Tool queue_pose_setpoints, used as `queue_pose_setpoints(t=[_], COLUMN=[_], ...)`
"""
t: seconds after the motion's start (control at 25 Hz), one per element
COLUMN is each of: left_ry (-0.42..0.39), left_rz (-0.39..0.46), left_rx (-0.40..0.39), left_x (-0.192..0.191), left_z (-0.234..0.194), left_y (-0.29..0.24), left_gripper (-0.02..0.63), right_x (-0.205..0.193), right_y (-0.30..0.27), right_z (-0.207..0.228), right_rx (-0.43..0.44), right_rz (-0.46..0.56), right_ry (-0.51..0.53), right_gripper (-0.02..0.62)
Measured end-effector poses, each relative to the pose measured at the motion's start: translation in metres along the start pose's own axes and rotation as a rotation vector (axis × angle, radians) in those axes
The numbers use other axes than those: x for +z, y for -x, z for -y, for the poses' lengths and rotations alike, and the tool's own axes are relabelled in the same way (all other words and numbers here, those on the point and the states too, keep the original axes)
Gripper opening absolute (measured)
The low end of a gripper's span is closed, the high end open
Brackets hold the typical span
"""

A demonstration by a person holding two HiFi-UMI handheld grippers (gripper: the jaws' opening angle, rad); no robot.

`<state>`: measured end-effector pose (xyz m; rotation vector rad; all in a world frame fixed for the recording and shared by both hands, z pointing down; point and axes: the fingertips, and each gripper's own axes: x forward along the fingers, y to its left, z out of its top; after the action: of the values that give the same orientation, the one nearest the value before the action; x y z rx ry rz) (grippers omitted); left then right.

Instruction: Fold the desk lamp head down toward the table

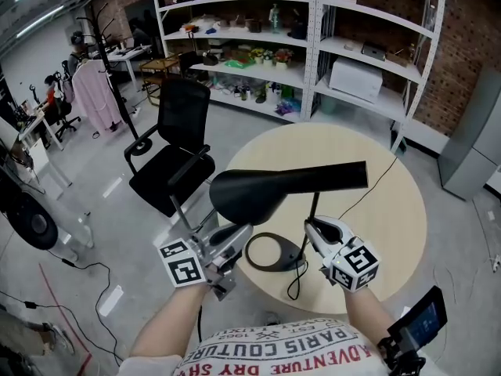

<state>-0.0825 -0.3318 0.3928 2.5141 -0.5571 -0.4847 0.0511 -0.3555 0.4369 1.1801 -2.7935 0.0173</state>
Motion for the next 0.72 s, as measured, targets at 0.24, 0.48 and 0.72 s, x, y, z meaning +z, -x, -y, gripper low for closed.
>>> queue_pose_setpoints(t=[0.24,0.48,0.72], left_ry=[0.032,0.058,0.093], left_rz=[0.003,-0.004,0.004], left_rx=[-0.013,-0.021,-0.039], left_x=[-0.011,-0.02,-0.028], left_z=[-0.002,0.001,0.004], left_y=[-0.001,-0.007,-0.009], left_gripper=[0.023,0.023,0.021], right_x=[-0.003,-0.001,0.0], right_y=[-0.001,0.002,0.004], right_z=[-0.001,0.001,-0.002], right_rx=[-0.005,-0.004,-0.004], right_rz=[0.006,0.007,0.009], right_ry=[0.001,-0.001,-0.002], right_gripper=[0.04,0.04,0.04])
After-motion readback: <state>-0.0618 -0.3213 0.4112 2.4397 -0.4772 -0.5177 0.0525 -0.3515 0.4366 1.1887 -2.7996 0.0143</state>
